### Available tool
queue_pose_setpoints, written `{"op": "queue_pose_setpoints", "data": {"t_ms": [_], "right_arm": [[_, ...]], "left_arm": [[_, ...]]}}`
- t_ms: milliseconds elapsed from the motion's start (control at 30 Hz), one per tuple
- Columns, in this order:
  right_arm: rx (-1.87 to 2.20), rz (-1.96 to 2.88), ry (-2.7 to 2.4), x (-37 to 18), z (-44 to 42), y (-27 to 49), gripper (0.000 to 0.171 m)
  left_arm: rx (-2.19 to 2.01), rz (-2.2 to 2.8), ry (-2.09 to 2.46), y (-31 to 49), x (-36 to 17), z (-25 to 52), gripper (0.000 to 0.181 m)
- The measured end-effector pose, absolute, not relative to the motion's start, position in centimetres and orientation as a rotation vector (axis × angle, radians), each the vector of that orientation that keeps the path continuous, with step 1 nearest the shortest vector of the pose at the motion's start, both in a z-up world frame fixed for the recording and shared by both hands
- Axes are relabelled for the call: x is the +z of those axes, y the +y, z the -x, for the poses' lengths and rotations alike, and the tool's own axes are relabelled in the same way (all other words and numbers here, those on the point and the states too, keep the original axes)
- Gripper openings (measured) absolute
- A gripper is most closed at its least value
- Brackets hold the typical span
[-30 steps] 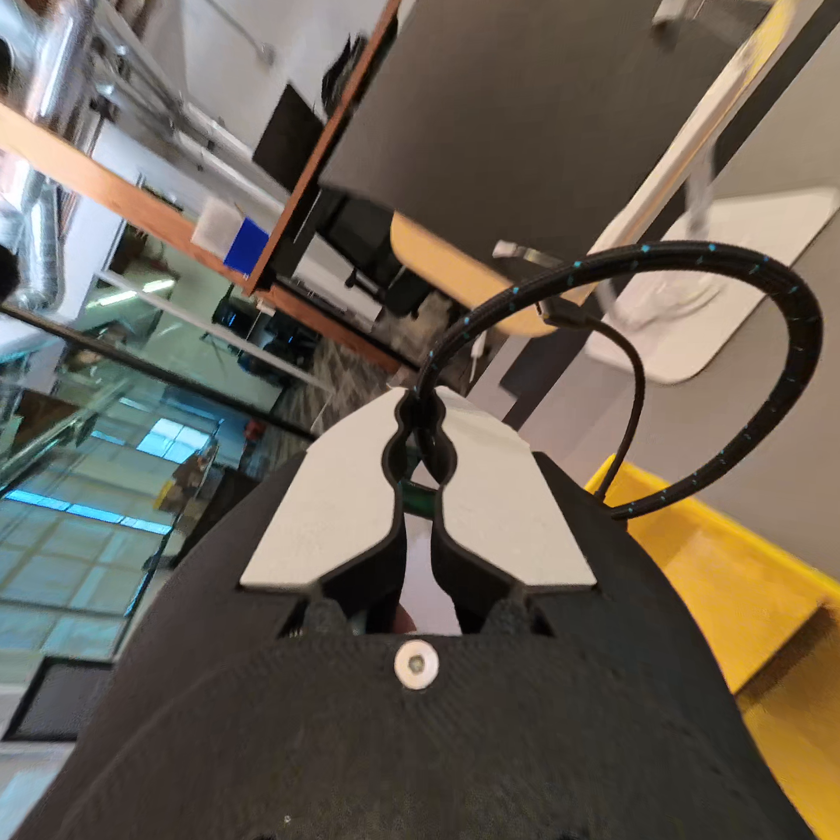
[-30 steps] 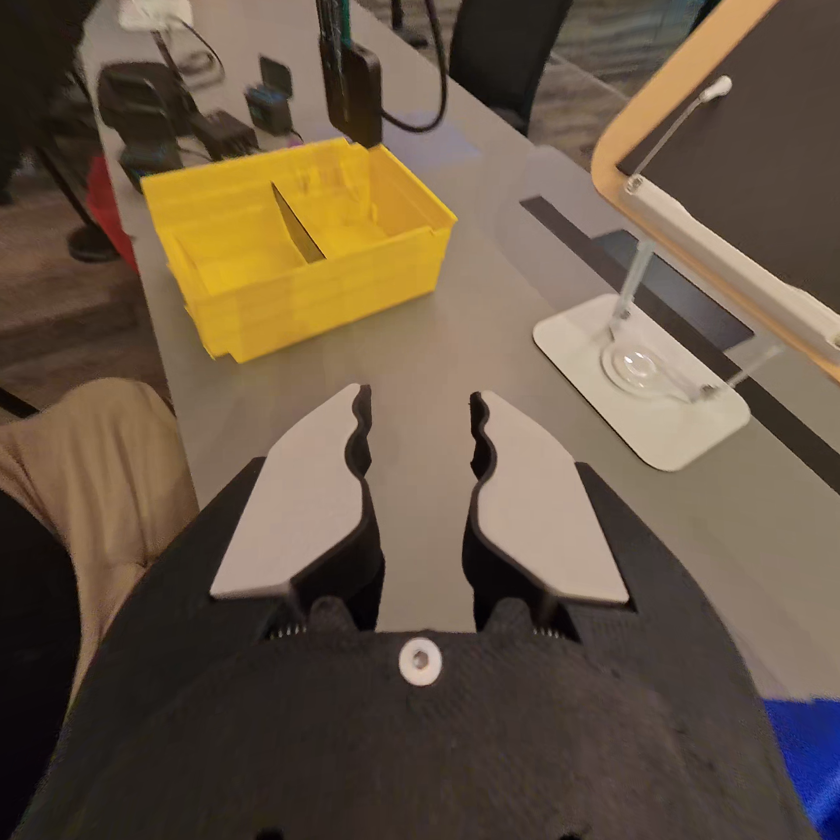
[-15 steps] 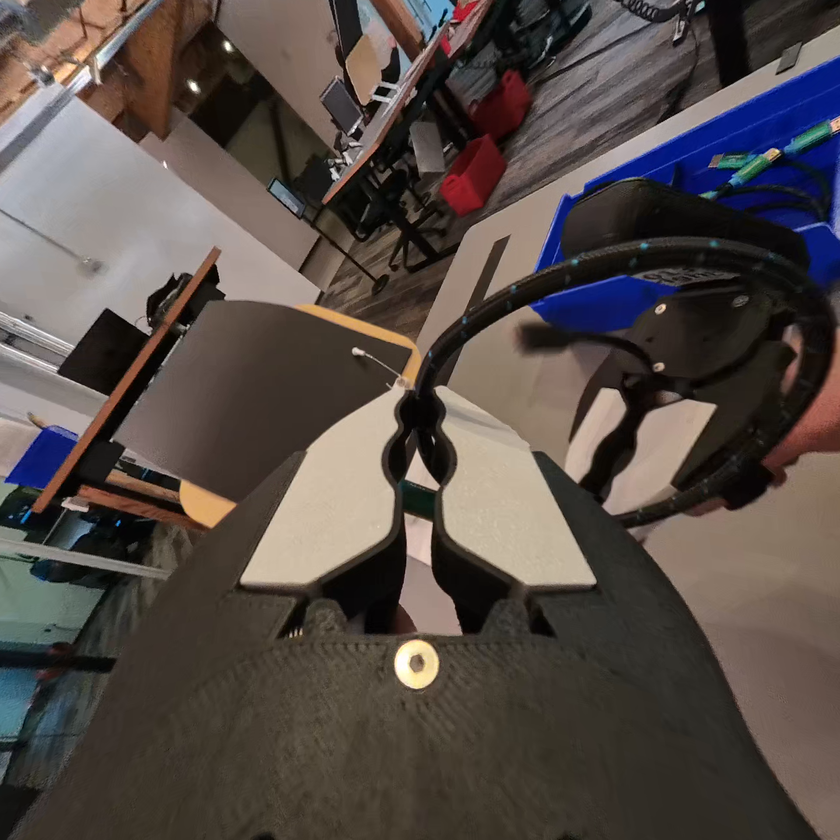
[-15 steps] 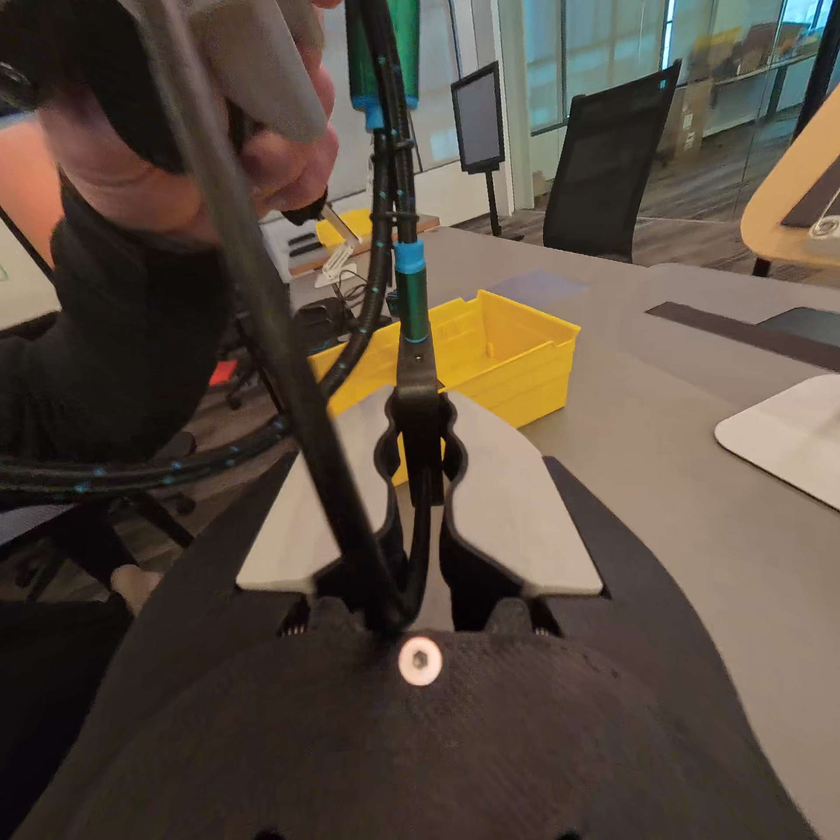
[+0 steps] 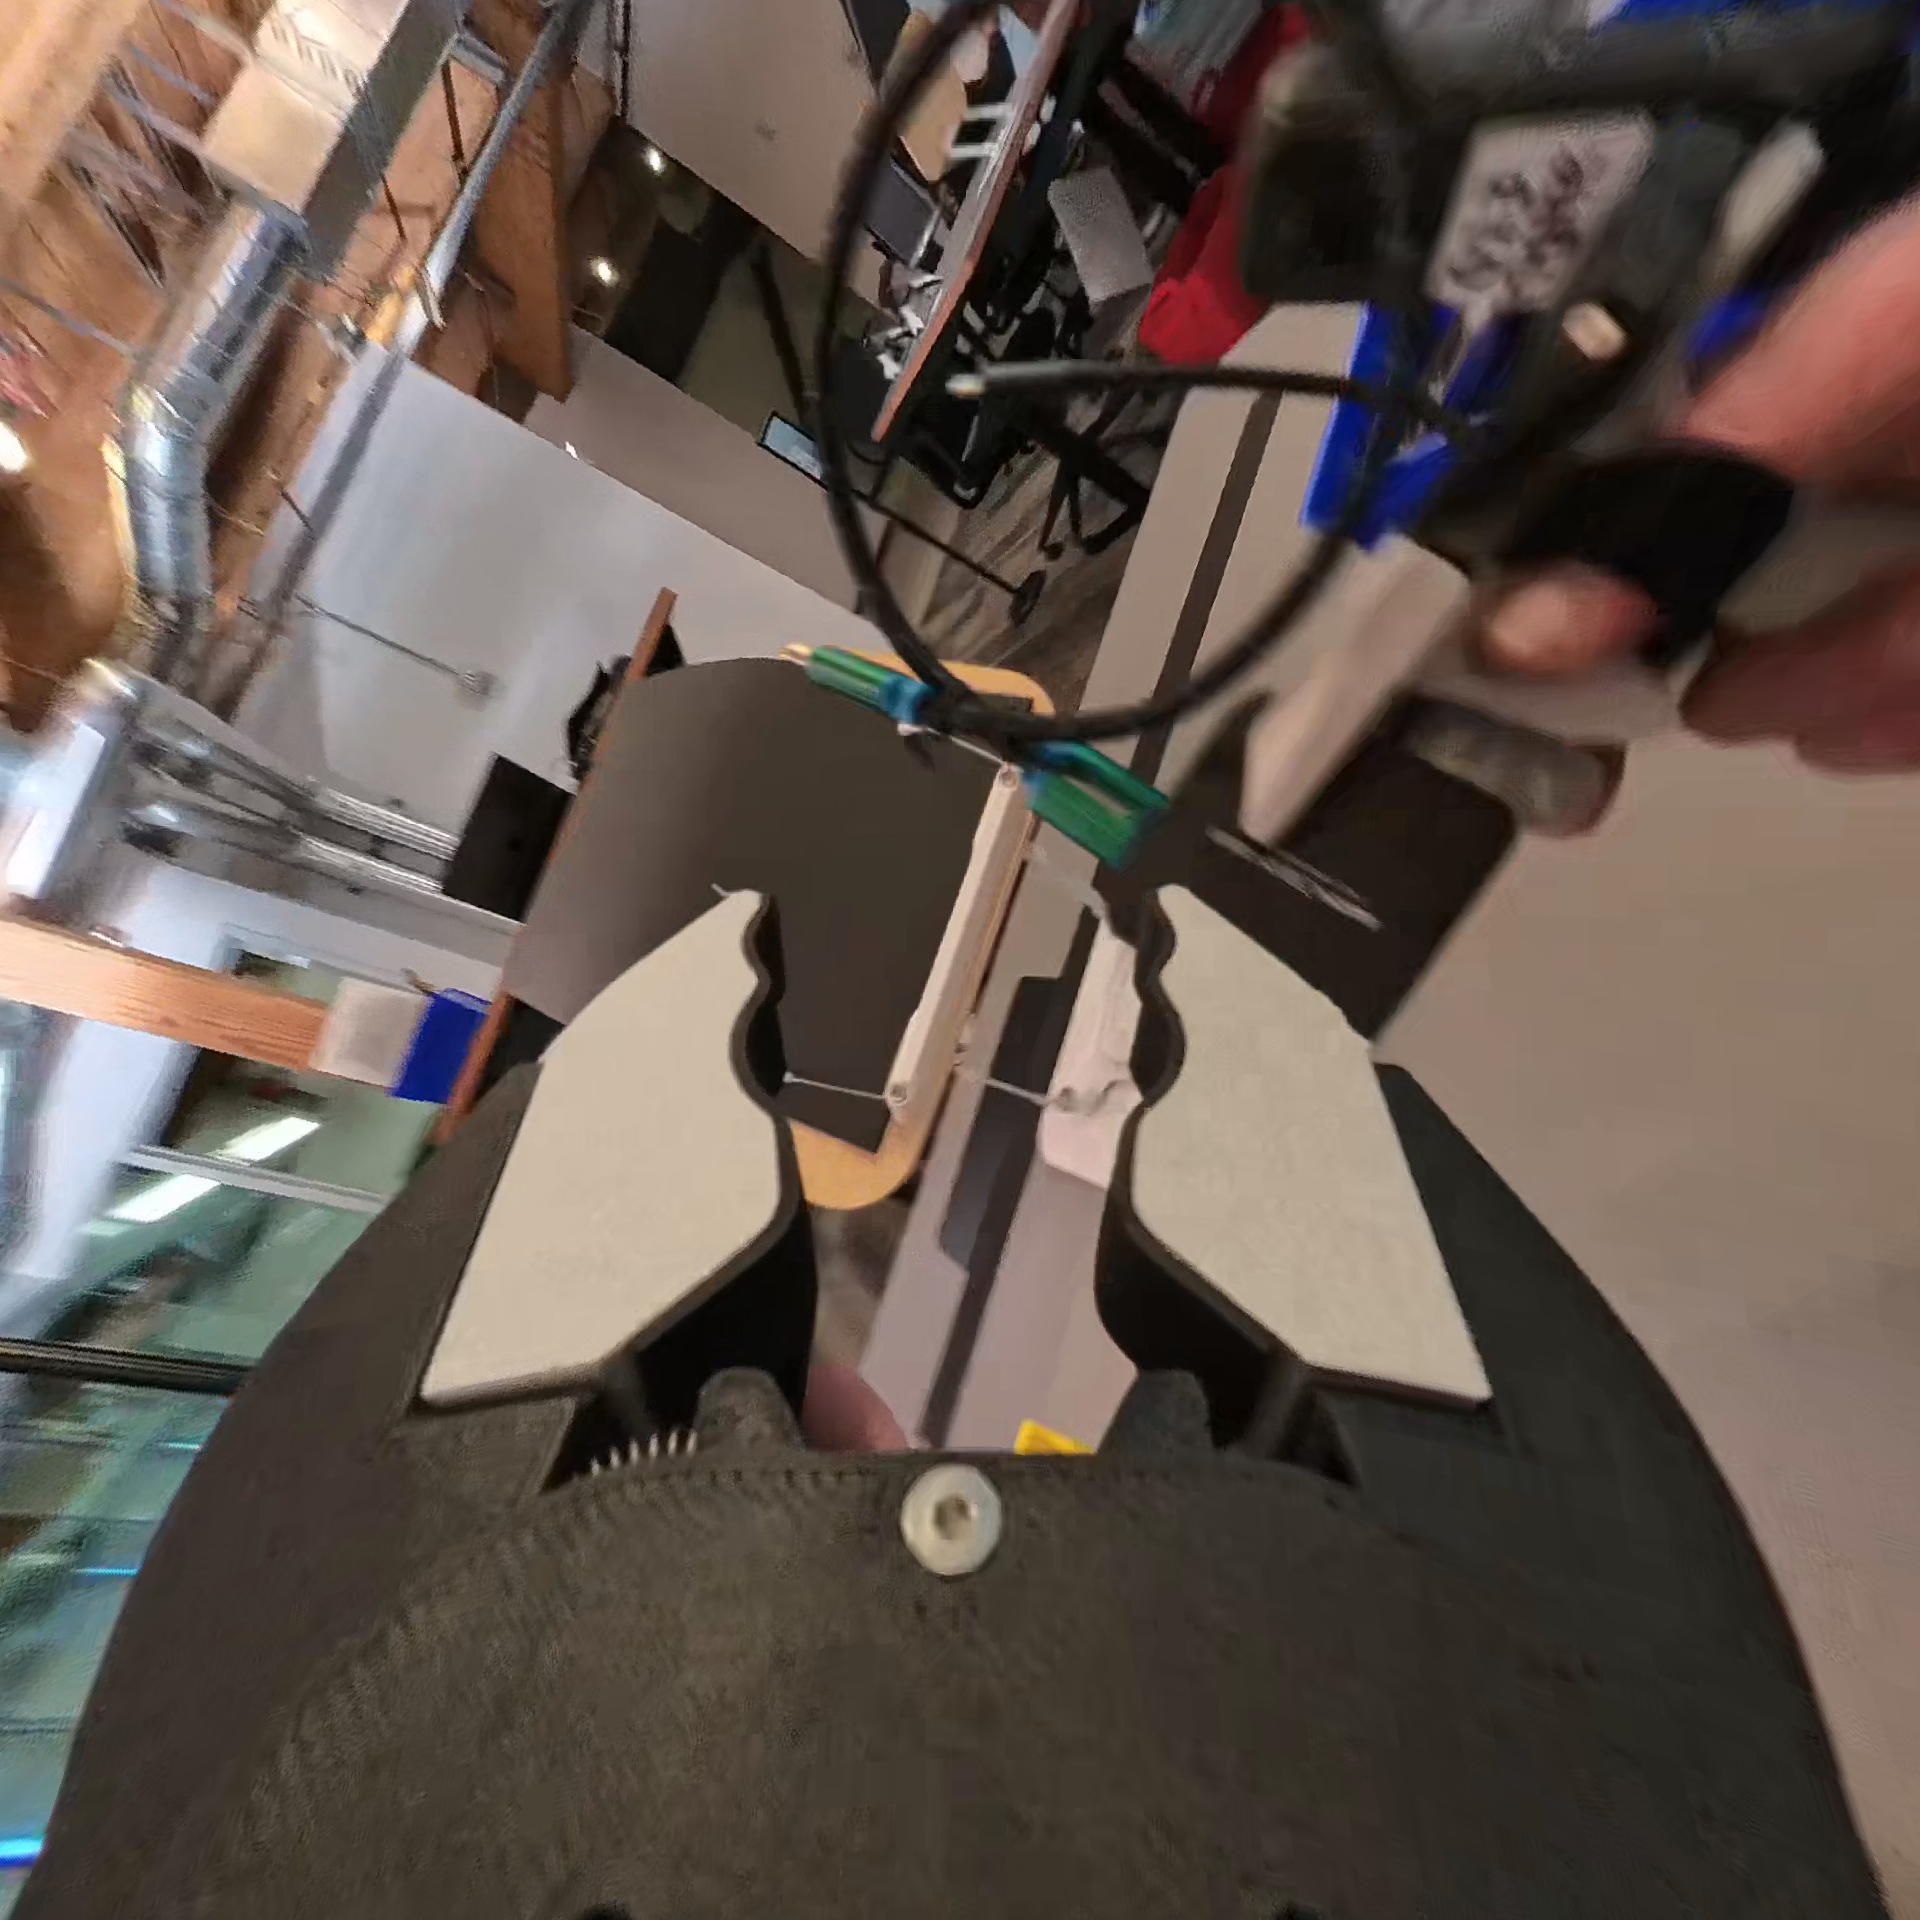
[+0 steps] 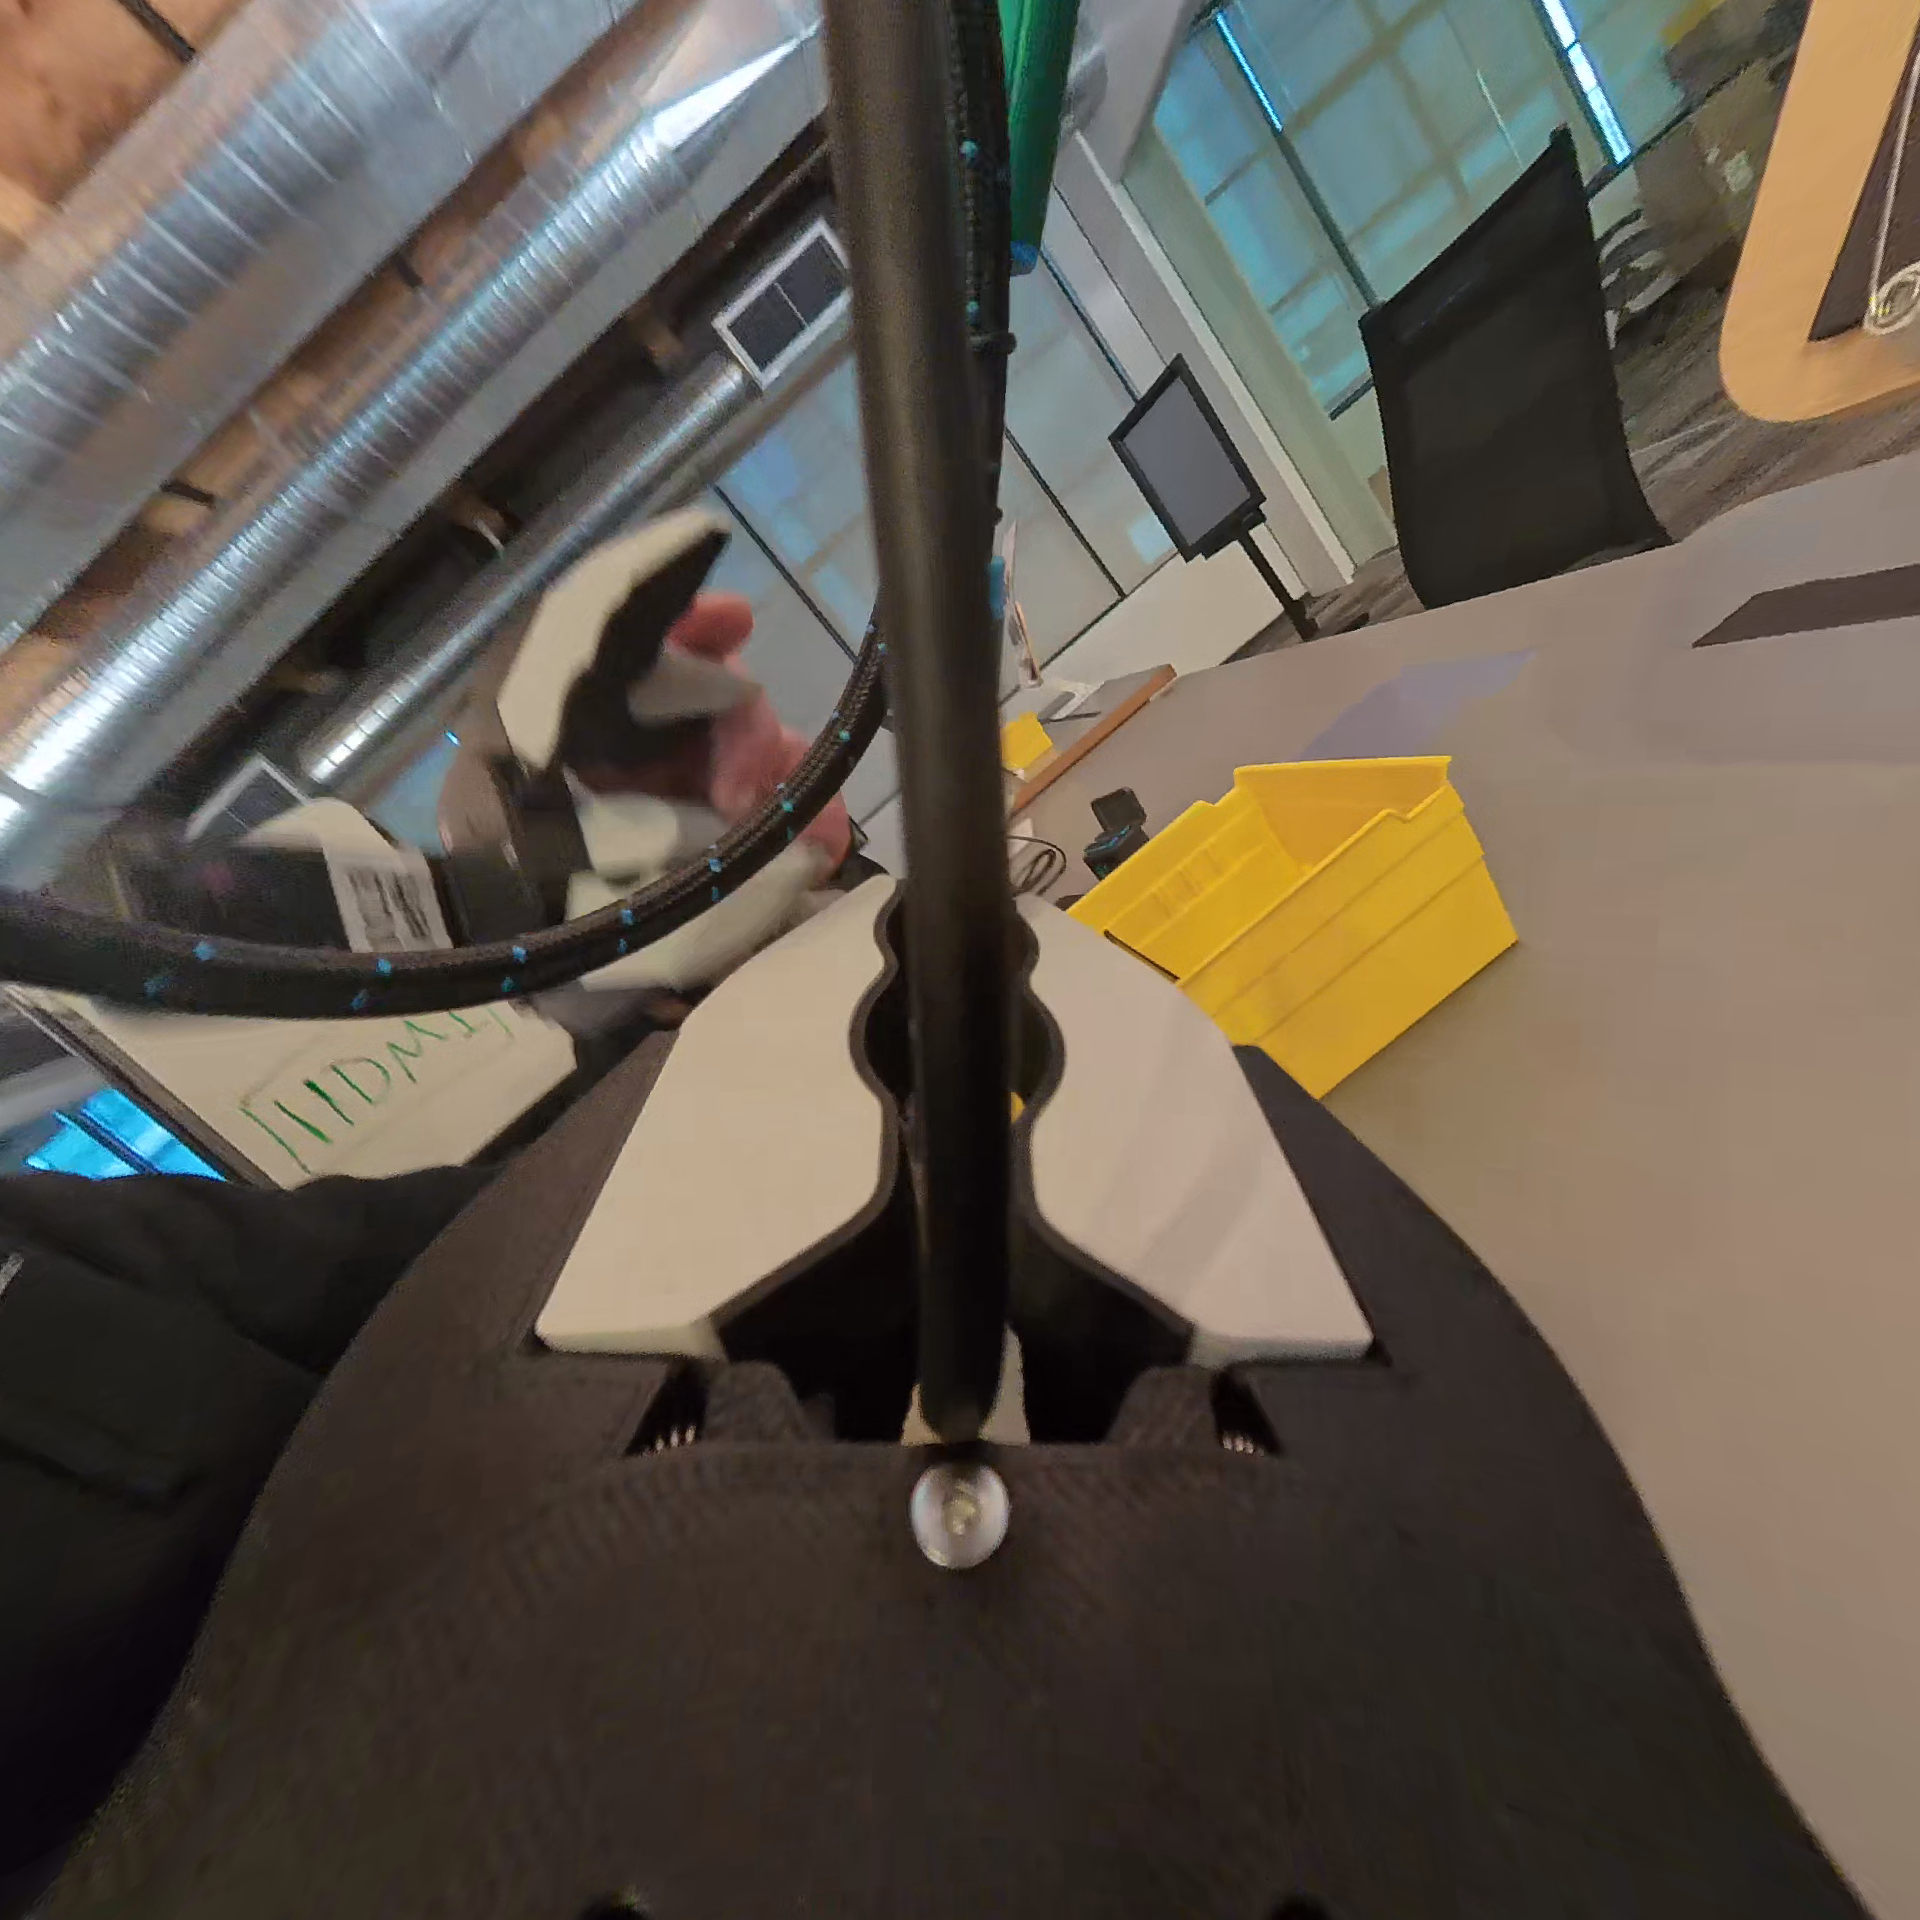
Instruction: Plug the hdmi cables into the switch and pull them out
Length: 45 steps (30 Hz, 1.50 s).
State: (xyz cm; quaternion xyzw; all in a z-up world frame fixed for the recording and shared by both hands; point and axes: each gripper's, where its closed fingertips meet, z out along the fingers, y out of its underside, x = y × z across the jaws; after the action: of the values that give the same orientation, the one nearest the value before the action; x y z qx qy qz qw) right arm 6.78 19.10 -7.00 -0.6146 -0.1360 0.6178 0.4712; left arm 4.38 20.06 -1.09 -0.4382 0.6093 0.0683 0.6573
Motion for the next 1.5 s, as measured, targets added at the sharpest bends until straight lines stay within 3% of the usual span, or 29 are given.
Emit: {"op": "queue_pose_setpoints", "data": {"t_ms": [33,167,233,467,733,1033,1267,1500], "right_arm": [[1.54,1.502,-0.31,-6.9,-6.9,19.1,0.013],[1.561,1.532,-0.24,-7.5,-7.2,19.6,0.015],[1.574,1.533,-0.206,-7.7,-7.4,19.7,0.014],[1.622,1.53,-0.206,-7.3,-6.7,18.9,0.014],[1.631,1.601,-0.22,-7.6,-5.2,18.1,0.02],[1.463,1.652,-0.446,-7.3,-6.0,17.6,0.053],[1.007,1.659,-0.726,-7.3,-11.5,18.2,0.034],[0.505,1.374,-1.064,-5.0,-8.1,15.7,0.027]], "left_arm": [[0.25,0.933,1.41,19.7,-2.3,-4.5,0.069],[0.516,0.739,1.423,19.1,-5.1,-5.5,0.064],[0.472,0.717,1.474,18.1,-6.4,-6.4,0.073],[0.692,0.677,1.491,20.3,-8.2,-6.5,0.079],[0.784,0.554,1.284,21.0,-6.8,-6.2,0.014],[0.519,0.808,1.256,22.1,-6.2,-3.8,0.014],[0.085,0.964,1.259,22.0,-4.4,-1.3,0.014],[-0.425,1.056,1.271,19.0,-4.0,-2.9,0.014]]}}
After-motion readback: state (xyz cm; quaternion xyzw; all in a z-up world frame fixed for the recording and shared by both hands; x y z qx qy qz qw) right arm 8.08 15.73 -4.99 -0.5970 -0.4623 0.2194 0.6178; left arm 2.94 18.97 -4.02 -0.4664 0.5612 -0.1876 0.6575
